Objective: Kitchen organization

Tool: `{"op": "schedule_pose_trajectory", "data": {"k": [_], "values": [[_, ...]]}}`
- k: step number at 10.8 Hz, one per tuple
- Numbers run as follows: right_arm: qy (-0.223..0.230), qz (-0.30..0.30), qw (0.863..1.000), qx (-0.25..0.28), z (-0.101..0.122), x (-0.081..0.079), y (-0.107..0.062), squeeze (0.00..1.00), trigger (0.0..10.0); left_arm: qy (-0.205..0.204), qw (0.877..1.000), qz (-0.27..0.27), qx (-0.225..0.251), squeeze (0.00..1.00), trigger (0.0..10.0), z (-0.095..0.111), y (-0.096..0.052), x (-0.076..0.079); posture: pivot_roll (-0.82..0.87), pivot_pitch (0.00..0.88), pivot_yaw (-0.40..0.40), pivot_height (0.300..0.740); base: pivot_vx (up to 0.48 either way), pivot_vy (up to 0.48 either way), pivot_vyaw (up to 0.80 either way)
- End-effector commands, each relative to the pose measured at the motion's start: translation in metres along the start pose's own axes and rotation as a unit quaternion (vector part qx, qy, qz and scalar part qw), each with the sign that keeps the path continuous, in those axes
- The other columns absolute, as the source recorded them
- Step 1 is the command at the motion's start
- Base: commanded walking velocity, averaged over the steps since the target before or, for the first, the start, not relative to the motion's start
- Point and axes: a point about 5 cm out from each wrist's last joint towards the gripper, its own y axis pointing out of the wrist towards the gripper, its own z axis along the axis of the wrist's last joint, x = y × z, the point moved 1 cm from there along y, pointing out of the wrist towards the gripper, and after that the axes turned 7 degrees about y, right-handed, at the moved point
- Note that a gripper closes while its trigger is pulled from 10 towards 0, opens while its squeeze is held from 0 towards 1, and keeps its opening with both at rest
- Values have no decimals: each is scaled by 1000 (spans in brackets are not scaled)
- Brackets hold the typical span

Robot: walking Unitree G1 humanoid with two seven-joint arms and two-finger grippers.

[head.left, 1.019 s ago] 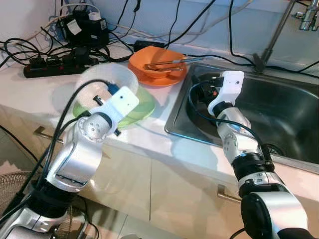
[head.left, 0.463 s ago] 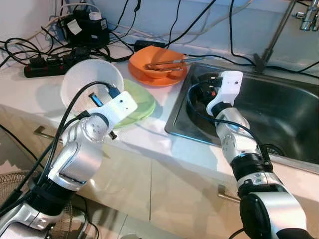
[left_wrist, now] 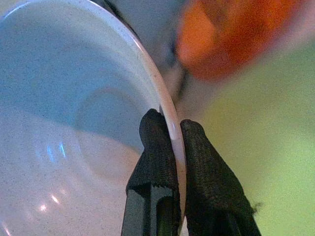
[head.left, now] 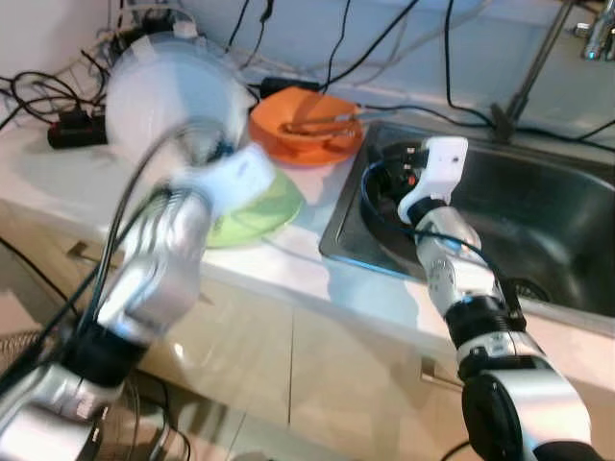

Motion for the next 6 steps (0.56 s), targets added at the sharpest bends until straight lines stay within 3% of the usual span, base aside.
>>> {"op": "schedule_pose_trajectory", "data": {"k": [1,2,3,4,5,6], "values": [[4,-1,1000,10,7,3,1,314,10000,9,999,9,30,0,10000,13,1,2,240,0,-30,717,0,0,0],[15,-4,1000,18,13,5,2,1000,10000,4,999,5,51,0,10000,24,2,8,237,0,-29,717,0,0,0],[40,-4,998,38,28,7,5,639,10000,4,997,-12,75,0,10000,36,5,21,230,0,-25,717,0,0,0],[69,7,996,58,41,4,7,0,10000,2,996,-21,86,0,10000,41,6,28,221,0,-21,717,0,0,0],[134,50,986,81,60,-5,9,0,10000,1,994,-29,101,0,10000,47,8,34,212,0,-18,717,0,0,0],[151,84,981,89,68,-14,7,0,10000,1,994,-32,106,0,10000,50,9,36,207,0,-15,717,0,0,0]]}}
